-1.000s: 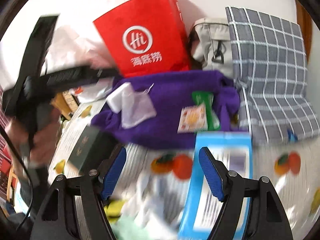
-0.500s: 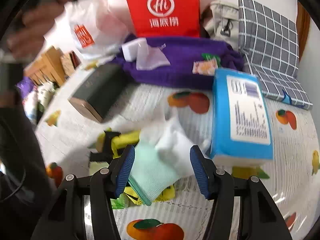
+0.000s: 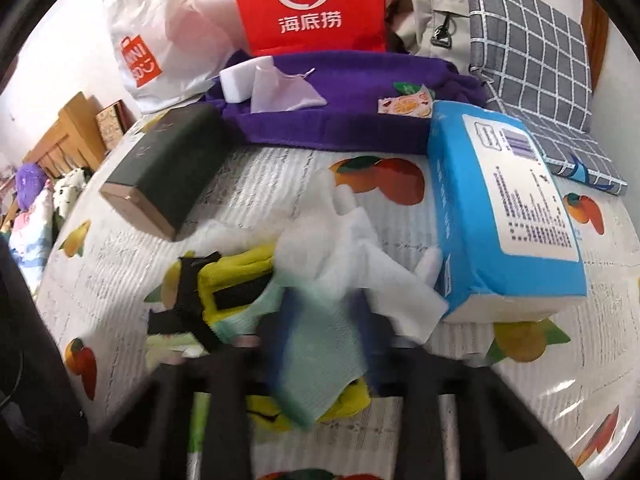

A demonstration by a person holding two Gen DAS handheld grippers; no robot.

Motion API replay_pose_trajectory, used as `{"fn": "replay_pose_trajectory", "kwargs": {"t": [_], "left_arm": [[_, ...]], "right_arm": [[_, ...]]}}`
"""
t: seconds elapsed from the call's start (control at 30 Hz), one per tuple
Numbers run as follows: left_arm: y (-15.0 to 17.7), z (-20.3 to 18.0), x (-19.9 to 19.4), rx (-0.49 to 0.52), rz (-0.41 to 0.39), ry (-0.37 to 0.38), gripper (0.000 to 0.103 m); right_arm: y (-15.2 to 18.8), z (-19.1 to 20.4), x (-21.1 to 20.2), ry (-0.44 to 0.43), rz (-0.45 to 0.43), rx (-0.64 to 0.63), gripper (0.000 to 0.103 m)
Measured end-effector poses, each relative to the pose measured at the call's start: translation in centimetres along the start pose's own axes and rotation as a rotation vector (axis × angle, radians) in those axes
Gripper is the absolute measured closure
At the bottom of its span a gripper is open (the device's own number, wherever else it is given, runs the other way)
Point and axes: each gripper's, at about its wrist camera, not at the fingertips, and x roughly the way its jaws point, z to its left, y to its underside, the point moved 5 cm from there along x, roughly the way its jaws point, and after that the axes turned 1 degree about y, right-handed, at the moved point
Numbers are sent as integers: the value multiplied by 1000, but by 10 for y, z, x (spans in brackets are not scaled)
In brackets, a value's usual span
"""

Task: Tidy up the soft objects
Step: 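Move the right tool to the white glove on the bed and grasp it, then lift the white glove with the right tool while the left tool grasps the green tissue packet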

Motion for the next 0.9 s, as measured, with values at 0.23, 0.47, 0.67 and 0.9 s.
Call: {"fn": "replay_pose_trajectory", "kwargs": {"t": [0.23,0.47,0.67,0.9], "left_arm": [[1,-4,1,13,1,-29,28],[3,-21,7,18,9,-36,28],[11,-45,17,77,39,-52,28],[20,-68,18,75,75,20,28]], "right_arm": [[2,8,-44,-23,-87,-27,97],[14,-15,-96,-58,-137,4,98],[35,-57,-121,-4,-167,61,98],[61,-72,-89,6,-83,33,96]]}}
